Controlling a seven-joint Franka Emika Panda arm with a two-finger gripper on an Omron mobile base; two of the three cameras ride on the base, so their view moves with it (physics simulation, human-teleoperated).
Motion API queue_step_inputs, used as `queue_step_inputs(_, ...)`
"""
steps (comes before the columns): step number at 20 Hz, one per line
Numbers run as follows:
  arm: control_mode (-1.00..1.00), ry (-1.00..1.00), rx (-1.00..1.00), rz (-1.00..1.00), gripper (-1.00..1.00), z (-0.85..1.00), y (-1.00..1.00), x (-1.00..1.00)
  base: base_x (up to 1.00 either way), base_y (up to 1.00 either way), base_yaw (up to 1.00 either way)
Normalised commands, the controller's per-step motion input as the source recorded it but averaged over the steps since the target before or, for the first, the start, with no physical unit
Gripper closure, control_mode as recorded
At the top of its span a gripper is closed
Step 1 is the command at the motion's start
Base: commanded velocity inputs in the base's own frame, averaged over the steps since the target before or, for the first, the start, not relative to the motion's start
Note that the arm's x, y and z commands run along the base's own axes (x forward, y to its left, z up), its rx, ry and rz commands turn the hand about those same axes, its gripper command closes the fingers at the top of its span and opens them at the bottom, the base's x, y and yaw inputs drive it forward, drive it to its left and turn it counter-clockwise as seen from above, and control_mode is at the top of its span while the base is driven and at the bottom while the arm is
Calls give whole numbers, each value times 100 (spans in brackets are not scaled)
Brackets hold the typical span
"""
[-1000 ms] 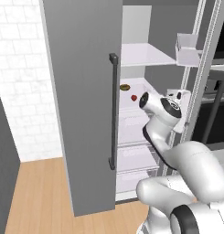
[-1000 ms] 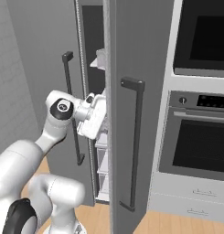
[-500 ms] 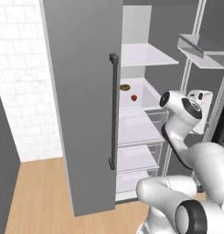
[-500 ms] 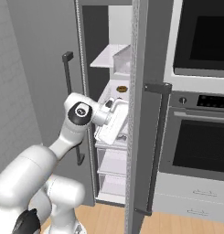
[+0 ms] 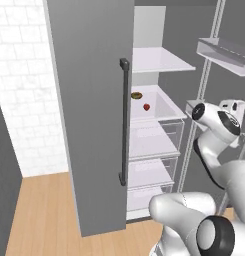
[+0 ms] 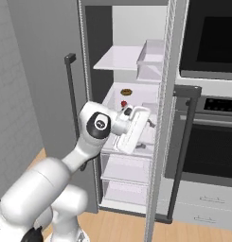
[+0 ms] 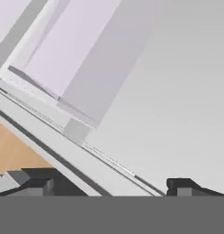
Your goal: Take the strawberry from the fridge and place it on top of the pancake, located on the dining counter.
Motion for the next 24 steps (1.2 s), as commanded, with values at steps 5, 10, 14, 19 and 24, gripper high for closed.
queue_step_inputs(5, -100, -1, 2, 3, -100, 14, 27, -40, 0, 0, 0)
queue_step_inputs(10, -100, 2, 8, 4, -100, 12, 97, -14, 0, 0, 0)
queue_step_inputs(14, -100, 3, 41, -14, -100, -13, 99, 0, 0, 0, 0)
queue_step_inputs(19, -100, -8, 60, -22, -100, -7, 100, -6, 0, 0, 0)
queue_step_inputs(24, -100, -27, 64, -36, -100, -2, 63, 3, 0, 0, 0)
